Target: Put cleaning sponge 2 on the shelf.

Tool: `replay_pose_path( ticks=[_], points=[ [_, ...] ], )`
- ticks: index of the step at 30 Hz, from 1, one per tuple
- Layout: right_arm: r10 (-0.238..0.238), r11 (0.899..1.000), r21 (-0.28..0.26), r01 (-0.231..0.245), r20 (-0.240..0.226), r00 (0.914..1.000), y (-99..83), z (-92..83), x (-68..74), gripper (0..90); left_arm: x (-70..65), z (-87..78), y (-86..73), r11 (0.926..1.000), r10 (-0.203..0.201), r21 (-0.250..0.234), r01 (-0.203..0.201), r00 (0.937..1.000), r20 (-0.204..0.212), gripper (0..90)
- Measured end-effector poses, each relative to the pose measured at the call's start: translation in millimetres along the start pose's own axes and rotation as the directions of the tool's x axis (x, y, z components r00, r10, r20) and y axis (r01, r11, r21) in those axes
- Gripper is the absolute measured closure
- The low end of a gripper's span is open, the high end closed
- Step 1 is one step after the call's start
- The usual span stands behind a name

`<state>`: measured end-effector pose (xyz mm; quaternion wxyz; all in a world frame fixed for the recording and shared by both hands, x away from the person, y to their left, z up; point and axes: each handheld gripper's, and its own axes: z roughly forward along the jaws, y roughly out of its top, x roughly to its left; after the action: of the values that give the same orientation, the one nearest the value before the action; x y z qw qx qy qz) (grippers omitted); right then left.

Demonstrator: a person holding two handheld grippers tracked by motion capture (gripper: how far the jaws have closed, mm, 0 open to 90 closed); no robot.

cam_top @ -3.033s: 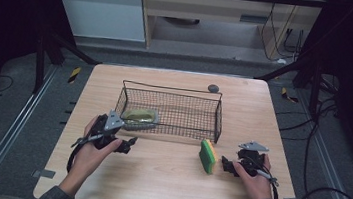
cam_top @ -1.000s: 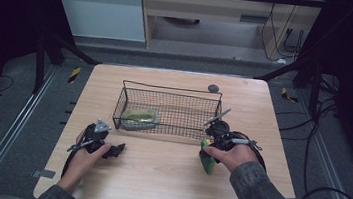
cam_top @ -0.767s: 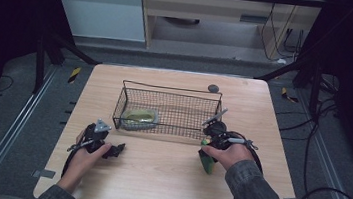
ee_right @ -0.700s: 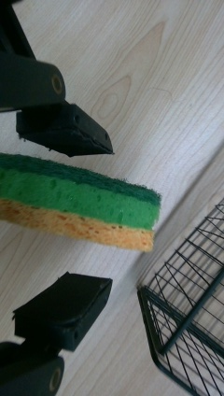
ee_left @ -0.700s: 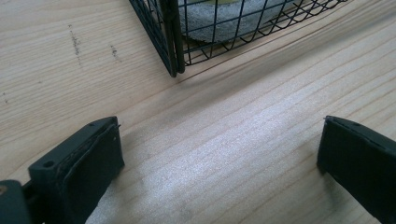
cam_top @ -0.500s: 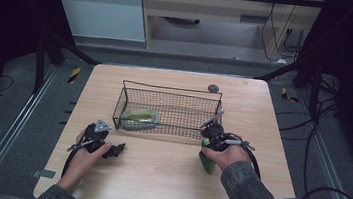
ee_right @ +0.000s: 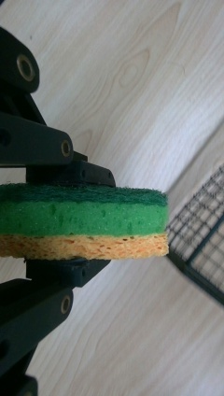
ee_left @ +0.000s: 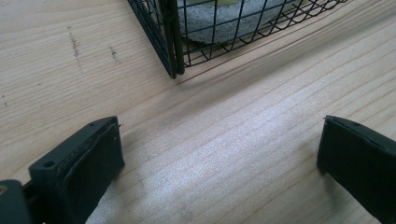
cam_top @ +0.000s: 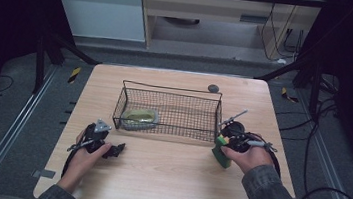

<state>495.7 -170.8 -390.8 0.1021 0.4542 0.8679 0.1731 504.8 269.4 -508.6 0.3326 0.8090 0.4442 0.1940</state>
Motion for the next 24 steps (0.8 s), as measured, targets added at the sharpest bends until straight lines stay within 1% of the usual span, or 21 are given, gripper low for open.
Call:
replay_pose_path(
  ticks=[1, 2, 3, 4, 5, 6, 7, 8, 9, 10, 11, 12, 14, 16, 17, 19, 22, 23, 24],
  points=[
    [0.000, 1.000, 0.000, 0.000, 0.000, 1.0000, 0.0, 0.0, 0.0, 63.9, 0.0, 0.0, 0.0, 1.0000, 0.000, 0.000, 0.000, 1.0000, 0.000, 0.0],
    [-0.003, 1.000, -0.009, 0.003, 0.014, 0.9999, -1.9, -3.5, -7.6, 63.9, 0.0, 0.0, 0.0, 1.0000, 0.000, 0.000, 0.000, 1.0000, 0.000, 0.0],
    [-0.003, 1.000, -0.009, 0.003, 0.014, 0.9999, -1.9, -3.5, -7.6, 63.9, 0.0, 0.0, 0.0, 1.0000, 0.000, 0.000, 0.000, 1.0000, 0.000, 0.0],
    [0.002, 1.000, -0.023, -0.002, 0.030, 0.9996, -2.0, -8.0, -15.3, 64.0, 0.0, 0.0, 0.0, 1.0000, 0.000, 0.000, 0.000, 1.0000, 0.000, 0.0],
    [0.002, 1.000, -0.023, -0.002, 0.030, 0.9996, -2.0, -8.0, -15.3, 64.0, 0.0, 0.0, 0.0, 1.0000, 0.000, 0.000, 0.000, 1.0000, 0.000, 0.0],
    [0.010, 0.999, -0.041, -0.009, 0.036, 0.9993, -1.2, -12.9, -22.5, 64.0, 0.0, 0.0, 0.0, 1.0000, 0.000, 0.000, 0.000, 1.0000, 0.000, 0.0],
    [0.010, 0.999, -0.041, -0.009, 0.036, 0.9993, -1.2, -12.9, -22.5, 64.0, 0.0, 0.0, 0.0, 1.0000, 0.000, 0.000, 0.000, 1.0000, 0.000, 0.0],
    [0.020, 0.998, -0.058, -0.017, 0.044, 0.9988, 0.5, -17.5, -28.8, 64.0, 0.0, 0.0, 0.0, 1.0000, -0.001, 0.000, 0.001, 1.0000, 0.000, 0.0],
    [0.020, 0.998, -0.058, -0.017, 0.044, 0.9988, 0.5, -17.5, -28.8, 64.0, 0.0, 0.0, 0.0, 1.0000, -0.001, 0.000, 0.001, 1.0000, 0.000, 0.0],
    [0.027, 0.997, -0.078, -0.023, 0.057, 0.9980, 3.1, -21.2, -34.8, 64.1, 0.0, 0.1, 0.0, 1.0000, -0.001, -0.001, 0.001, 1.0000, 0.000, 0.0],
    [0.027, 0.997, -0.078, -0.023, 0.057, 0.9980, 3.1, -21.2, -34.8, 64.1, 0.0, 0.1, 0.0, 1.0000, -0.001, -0.001, 0.001, 1.0000, 0.000, 0.0],
    [0.029, 0.996, -0.089, -0.024, 0.057, 0.9980, 4.8, -23.0, -37.3, 64.1, 0.0, 0.1, 0.0, 1.0000, -0.001, -0.001, 0.001, 1.0000, 0.000, 0.0],
    [0.037, 0.993, -0.111, -0.029, 0.071, 0.9968, 11.7, -28.0, -43.6, 64.1, 0.0, 0.0, 0.0, 1.0000, -0.001, 0.000, 0.001, 1.0000, 0.000, 0.0],
    [0.041, 0.992, -0.119, -0.032, 0.073, 0.9965, 14.4, -29.7, -45.4, 64.1, -0.1, 0.1, 0.0, 1.0000, -0.002, -0.002, 0.002, 1.0000, 0.000, 0.0],
    [0.041, 0.991, -0.129, -0.031, 0.080, 0.9959, 20.4, -33.0, -48.5, 64.1, -0.3, 0.3, 0.0, 1.0000, -0.005, -0.005, 0.005, 1.0000, -0.001, 0.0],
    [0.037, 0.991, -0.130, -0.026, 0.085, 0.9957, 23.7, -34.5, -50.0, 64.1, -0.3, 0.4, 0.0, 1.0000, -0.005, -0.005, 0.005, 1.0000, -0.001, 0.0],
    [0.029, 0.991, -0.134, -0.016, 0.091, 0.9954, 36.8, -41.3, -55.6, 64.1, -0.1, 0.3, 0.0, 1.0000, -0.002, -0.004, 0.002, 1.0000, -0.001, 0.0],
    [0.029, 0.991, -0.134, -0.016, 0.091, 0.9954, 36.8, -41.3, -55.6, 64.1, -0.1, 0.3, 0.0, 1.0000, -0.002, -0.004, 0.002, 1.0000, -0.001, 0.0],
    [0.023, 0.990, -0.138, -0.010, 0.092, 0.9955, 40.7, -43.3, -56.8, 64.1, -0.1, 0.3, 0.1, 1.0000, -0.002, -0.004, 0.002, 1.0000, -0.001, 0.0]
  ],
)
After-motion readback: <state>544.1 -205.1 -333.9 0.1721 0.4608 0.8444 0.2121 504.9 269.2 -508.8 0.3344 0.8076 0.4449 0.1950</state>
